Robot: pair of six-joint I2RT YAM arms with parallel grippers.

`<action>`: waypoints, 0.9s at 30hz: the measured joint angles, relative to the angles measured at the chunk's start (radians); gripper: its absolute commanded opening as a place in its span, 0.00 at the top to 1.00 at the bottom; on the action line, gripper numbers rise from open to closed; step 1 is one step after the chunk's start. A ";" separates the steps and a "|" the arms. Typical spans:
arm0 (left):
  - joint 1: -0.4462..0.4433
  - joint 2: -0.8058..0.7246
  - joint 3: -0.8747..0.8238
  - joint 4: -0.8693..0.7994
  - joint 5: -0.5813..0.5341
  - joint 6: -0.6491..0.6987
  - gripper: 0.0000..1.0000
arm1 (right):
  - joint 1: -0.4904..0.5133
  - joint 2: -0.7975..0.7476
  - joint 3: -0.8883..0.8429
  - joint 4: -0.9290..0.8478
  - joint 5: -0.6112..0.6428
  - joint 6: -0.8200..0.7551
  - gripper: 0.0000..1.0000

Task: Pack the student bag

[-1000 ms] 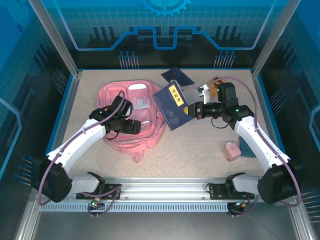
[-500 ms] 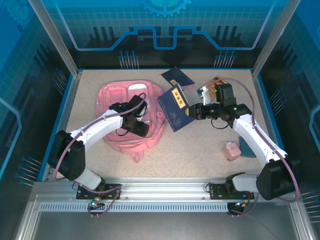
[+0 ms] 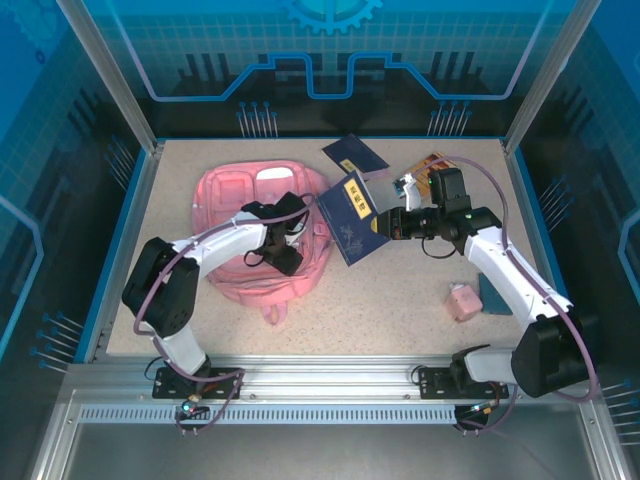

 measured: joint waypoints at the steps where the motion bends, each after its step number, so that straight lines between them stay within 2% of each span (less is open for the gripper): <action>1: -0.001 0.003 0.004 0.000 -0.004 0.004 0.32 | 0.000 0.000 -0.001 0.000 0.000 0.002 1.00; 8: -0.005 0.011 0.019 0.013 -0.050 0.036 0.75 | 0.000 0.000 -0.011 0.000 0.004 0.011 1.00; 12: -0.006 0.000 0.019 0.034 -0.087 0.054 0.91 | 0.000 0.000 -0.011 -0.001 0.012 0.014 1.00; 18: -0.010 -0.097 0.019 0.090 -0.177 0.034 1.00 | -0.001 -0.005 -0.011 -0.068 0.077 0.013 1.00; 27: -0.013 -0.259 0.050 0.164 -0.369 -0.047 1.00 | -0.001 -0.050 -0.011 -0.185 0.093 0.031 1.00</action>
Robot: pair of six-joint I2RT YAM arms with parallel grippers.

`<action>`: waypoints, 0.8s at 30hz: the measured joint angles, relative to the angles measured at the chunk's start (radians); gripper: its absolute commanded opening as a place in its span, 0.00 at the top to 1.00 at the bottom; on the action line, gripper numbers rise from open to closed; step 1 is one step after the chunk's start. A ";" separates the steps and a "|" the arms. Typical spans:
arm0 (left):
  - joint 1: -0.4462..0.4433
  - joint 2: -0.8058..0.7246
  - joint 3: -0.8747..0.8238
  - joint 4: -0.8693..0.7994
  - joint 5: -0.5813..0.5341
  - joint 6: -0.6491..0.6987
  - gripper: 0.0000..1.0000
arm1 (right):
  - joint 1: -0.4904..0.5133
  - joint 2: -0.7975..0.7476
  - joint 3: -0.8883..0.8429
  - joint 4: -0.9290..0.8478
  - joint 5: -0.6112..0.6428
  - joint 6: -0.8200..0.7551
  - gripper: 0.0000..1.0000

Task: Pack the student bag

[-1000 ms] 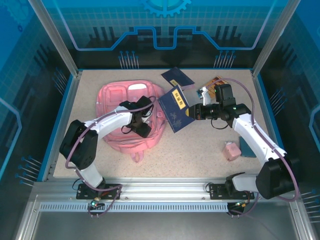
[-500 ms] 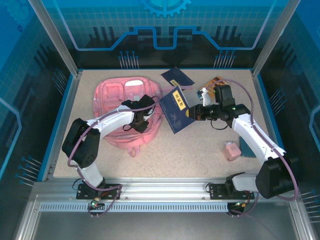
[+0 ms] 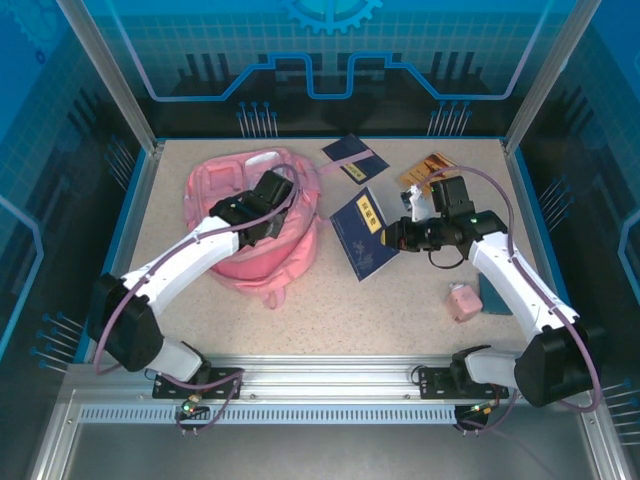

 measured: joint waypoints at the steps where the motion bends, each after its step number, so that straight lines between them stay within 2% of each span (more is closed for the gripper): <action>1: 0.000 -0.011 0.011 0.000 -0.011 -0.008 1.00 | 0.005 0.000 0.000 -0.003 -0.009 0.011 1.00; 12: -0.035 0.014 0.185 0.000 -0.029 -0.047 1.00 | 0.194 0.080 0.001 0.137 -0.203 0.235 1.00; 18: -0.058 0.101 0.251 -0.004 -0.029 -0.061 1.00 | 0.227 0.160 0.011 0.193 -0.203 0.338 1.00; 24: -0.071 0.153 0.303 -0.039 -0.027 -0.085 1.00 | 0.274 0.266 0.011 0.383 -0.176 0.457 1.00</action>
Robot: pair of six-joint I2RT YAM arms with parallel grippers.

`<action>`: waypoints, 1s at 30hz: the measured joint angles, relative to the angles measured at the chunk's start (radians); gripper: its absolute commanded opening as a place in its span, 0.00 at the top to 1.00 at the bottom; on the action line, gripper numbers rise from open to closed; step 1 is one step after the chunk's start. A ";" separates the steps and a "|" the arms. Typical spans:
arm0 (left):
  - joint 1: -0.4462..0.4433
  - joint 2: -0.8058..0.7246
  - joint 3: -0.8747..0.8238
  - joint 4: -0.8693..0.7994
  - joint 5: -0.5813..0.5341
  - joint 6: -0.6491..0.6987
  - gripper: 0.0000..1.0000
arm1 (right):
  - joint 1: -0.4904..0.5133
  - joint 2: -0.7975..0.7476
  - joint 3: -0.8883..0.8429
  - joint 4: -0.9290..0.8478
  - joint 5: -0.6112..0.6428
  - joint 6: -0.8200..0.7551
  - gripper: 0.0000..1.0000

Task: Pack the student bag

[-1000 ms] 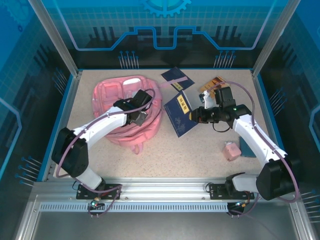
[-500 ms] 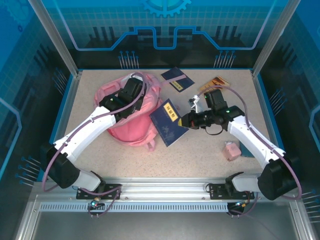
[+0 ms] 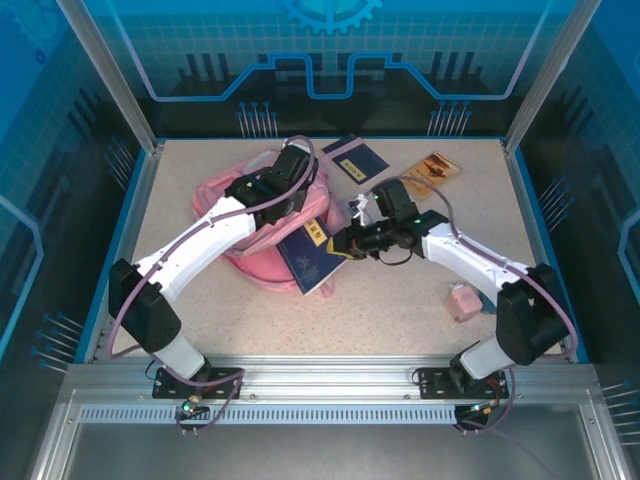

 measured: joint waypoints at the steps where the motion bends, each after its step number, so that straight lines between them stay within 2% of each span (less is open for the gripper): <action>1: -0.001 0.004 0.008 -0.007 0.002 -0.002 1.00 | 0.009 0.021 0.000 0.039 0.009 0.019 1.00; 11: -0.002 0.057 0.093 -0.080 0.018 -0.061 1.00 | 0.080 0.298 0.038 0.459 0.178 0.217 1.00; 22: -0.001 0.093 0.135 -0.124 0.035 -0.105 1.00 | 0.107 0.451 0.130 0.672 0.373 0.291 1.00; 27: 0.000 0.120 0.151 -0.129 0.053 -0.129 1.00 | 0.118 0.528 0.185 0.720 0.460 0.322 0.92; 30: 0.000 0.127 0.151 -0.134 0.066 -0.137 1.00 | 0.129 0.568 0.210 0.748 0.500 0.356 0.82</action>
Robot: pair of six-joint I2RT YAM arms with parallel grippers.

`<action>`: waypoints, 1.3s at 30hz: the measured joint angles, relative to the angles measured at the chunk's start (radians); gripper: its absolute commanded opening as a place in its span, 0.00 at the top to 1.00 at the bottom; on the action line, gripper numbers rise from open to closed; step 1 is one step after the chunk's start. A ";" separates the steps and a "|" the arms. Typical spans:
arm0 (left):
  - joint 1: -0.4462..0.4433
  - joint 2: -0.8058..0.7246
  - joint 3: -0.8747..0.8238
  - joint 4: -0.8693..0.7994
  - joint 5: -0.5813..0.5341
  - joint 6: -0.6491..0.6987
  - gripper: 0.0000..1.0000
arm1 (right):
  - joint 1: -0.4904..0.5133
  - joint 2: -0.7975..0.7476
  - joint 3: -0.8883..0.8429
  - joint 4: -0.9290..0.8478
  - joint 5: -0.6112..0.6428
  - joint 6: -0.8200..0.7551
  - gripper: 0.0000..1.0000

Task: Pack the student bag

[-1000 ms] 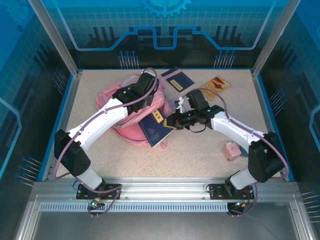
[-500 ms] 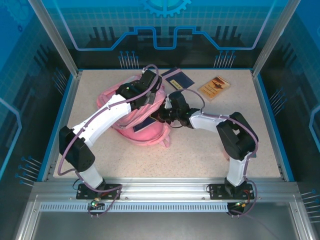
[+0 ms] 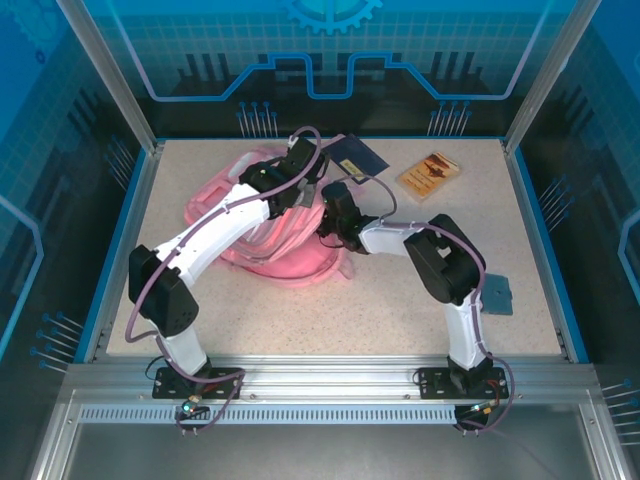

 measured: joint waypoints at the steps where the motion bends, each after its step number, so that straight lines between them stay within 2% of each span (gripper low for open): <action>1: 0.000 0.000 0.000 -0.002 0.001 -0.004 1.00 | 0.002 0.015 0.010 0.013 0.005 0.013 0.77; 4: 0.001 0.000 0.000 -0.008 0.004 -0.016 1.00 | 0.007 0.070 0.050 0.056 0.006 0.053 0.58; 8: 0.001 0.001 0.000 -0.016 0.004 -0.021 1.00 | 0.008 0.080 0.051 0.073 -0.002 0.074 0.46; 16: 0.003 0.001 -0.002 -0.016 0.008 -0.021 1.00 | 0.000 -0.043 -0.085 0.008 -0.048 0.063 0.47; 24: 0.018 -0.002 -0.039 0.010 0.020 -0.022 1.00 | -0.002 -0.312 -0.287 -0.110 -0.066 0.002 0.63; 27: 0.014 -0.027 -0.082 0.034 0.040 -0.022 1.00 | -0.001 -0.414 -0.412 -0.169 -0.032 -0.051 0.65; 32: 0.027 -0.100 -0.230 0.085 0.054 -0.032 1.00 | -0.015 -0.588 -0.515 -0.332 0.043 -0.167 0.61; 36: 0.051 -0.185 -0.385 0.106 0.053 -0.055 1.00 | -0.046 -0.687 -0.514 -0.430 0.115 -0.288 0.50; 39: 0.071 -0.229 -0.464 0.104 0.053 -0.074 1.00 | -0.068 -0.701 -0.476 -0.496 0.135 -0.374 0.46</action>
